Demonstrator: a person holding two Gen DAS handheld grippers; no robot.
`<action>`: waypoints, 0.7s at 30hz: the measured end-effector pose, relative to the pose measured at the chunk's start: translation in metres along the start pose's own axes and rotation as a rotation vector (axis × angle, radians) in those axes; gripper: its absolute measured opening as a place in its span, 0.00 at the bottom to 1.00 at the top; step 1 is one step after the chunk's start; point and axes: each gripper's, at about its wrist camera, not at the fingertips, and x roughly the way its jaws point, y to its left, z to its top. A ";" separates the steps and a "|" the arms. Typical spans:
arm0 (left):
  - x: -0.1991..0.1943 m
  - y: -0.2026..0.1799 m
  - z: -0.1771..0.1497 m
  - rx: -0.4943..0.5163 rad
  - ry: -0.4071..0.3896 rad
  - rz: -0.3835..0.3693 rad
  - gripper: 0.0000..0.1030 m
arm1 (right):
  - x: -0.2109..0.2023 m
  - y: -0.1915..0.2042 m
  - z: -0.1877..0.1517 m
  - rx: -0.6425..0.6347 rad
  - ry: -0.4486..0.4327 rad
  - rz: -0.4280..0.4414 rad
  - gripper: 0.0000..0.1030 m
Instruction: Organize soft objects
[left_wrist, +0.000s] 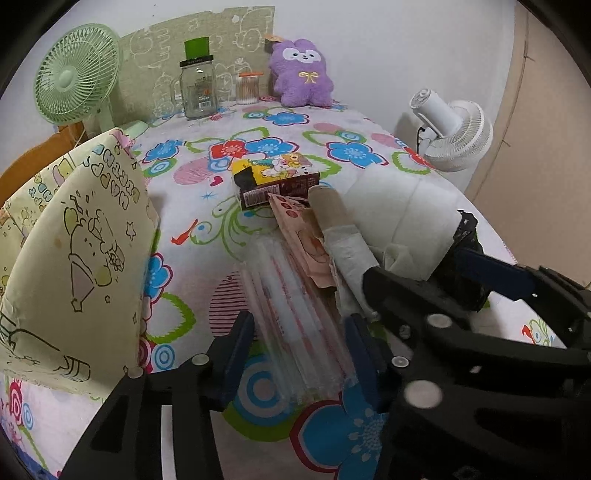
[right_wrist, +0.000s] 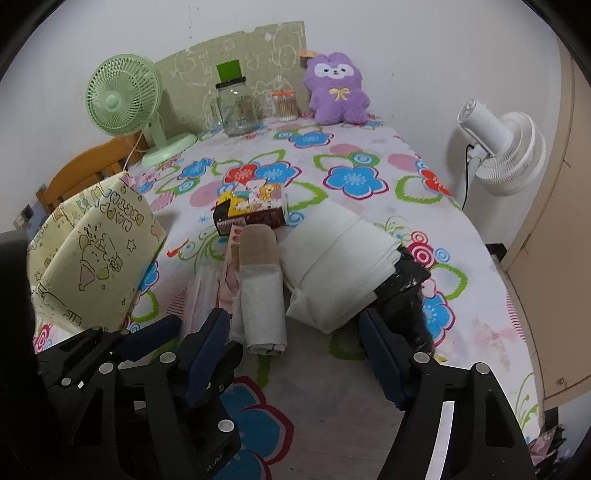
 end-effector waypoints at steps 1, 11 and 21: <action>0.000 -0.001 0.000 0.005 -0.002 0.000 0.48 | 0.001 0.001 0.000 0.003 0.007 0.004 0.72; -0.006 0.011 -0.003 0.008 -0.021 0.001 0.39 | 0.011 0.016 -0.002 0.001 0.051 0.032 0.62; -0.007 0.021 -0.004 0.012 -0.029 0.018 0.39 | 0.022 0.025 0.001 0.002 0.078 0.037 0.52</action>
